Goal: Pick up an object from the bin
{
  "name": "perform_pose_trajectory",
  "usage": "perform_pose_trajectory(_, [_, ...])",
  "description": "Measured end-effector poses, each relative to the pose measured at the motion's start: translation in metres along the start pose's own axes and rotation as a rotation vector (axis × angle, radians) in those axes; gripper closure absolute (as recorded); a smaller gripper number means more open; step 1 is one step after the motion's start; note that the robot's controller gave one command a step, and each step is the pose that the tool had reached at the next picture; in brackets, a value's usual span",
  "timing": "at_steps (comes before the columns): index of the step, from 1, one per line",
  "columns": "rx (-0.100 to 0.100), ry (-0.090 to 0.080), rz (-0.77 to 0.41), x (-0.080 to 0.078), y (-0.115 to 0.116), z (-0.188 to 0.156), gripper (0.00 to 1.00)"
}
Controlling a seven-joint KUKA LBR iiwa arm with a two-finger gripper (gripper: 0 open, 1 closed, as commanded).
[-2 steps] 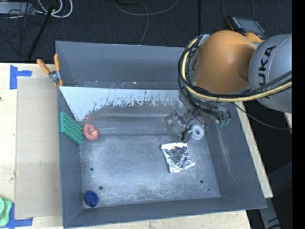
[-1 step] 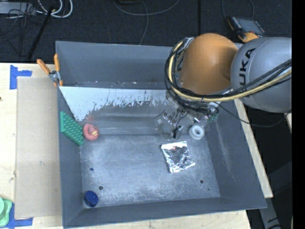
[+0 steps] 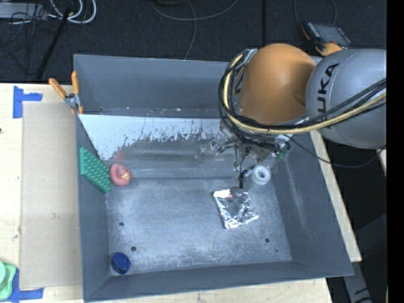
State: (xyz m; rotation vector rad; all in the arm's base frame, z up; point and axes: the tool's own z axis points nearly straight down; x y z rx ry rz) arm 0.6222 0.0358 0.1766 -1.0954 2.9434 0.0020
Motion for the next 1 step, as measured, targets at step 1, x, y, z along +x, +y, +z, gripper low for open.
perform_pose_trajectory(1, [-0.006,0.009,-0.028,0.0905,-0.0121,0.1115,0.00])
